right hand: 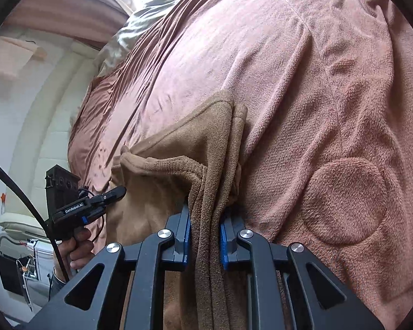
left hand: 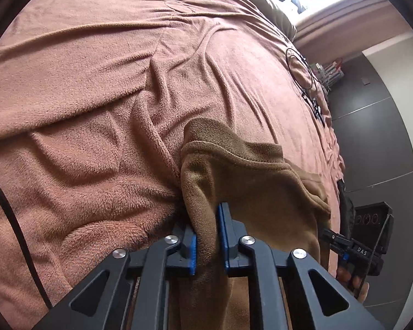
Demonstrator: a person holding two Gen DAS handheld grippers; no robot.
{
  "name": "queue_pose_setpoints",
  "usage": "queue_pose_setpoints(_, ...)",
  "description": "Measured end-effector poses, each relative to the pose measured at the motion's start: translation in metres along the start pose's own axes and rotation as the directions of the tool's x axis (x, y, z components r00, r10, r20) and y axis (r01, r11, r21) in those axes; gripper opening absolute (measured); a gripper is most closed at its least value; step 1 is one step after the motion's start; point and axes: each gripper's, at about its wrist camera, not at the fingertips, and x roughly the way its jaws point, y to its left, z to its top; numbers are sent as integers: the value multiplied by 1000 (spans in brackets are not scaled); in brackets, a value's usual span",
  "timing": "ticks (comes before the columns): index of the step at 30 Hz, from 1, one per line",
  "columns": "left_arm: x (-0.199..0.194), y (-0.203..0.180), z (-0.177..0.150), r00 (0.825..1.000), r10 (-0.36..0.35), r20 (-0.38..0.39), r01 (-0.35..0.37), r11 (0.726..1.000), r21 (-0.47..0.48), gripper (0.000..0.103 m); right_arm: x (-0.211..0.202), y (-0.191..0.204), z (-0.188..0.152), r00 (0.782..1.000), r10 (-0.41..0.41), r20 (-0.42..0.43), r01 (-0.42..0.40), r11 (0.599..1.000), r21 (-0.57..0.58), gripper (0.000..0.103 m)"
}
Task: Fold small clothes
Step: 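Grasp the shirt's other end with the left tool while the right tool holds its edge, then lift the folded brown shirt with both tools and carry it toward the headboard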
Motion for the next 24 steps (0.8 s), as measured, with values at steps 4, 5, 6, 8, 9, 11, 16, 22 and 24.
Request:
queue_pose_setpoints(4,-14,-6,-3,1000,-1,26,0,1000,7,6,-14,18,-7,1000,0,26,1,999,-43,12)
queue_pose_setpoints(5,-17,-9,-4,999,1,33,-1,1000,11,6,-18,23,-10,1000,-2,31,4,998,-58,12)
queue_pose_setpoints(6,-21,-12,-5,999,3,40,-3,1000,15,6,-21,29,-13,999,-4,38,7,997,-72,11)
queue_pose_setpoints(8,-30,-18,-8,999,0,55,-1,1000,25,5,-28,38,-18,999,-5,52,10,995,-95,11)
queue_pose_setpoints(9,-34,-21,-8,998,-18,58,16,1000,27,5,-31,44,-20,998,-6,59,12,995,-103,11)
queue_pose_setpoints(11,-44,-28,-12,997,-25,73,21,999,44,5,-36,51,-26,997,-5,72,14,993,-117,11)
queue_pose_setpoints(16,-68,-41,-19,992,-50,116,42,997,71,5,-58,65,-41,994,2,105,13,989,-149,11)
queue_pose_setpoints(22,-105,-61,-29,978,-103,183,81,989,125,5,-94,75,-69,988,17,156,13,981,-192,11)
queue_pose_setpoints(24,-117,-68,-33,974,-115,197,87,986,143,4,-106,77,-76,985,22,168,13,979,-205,11)
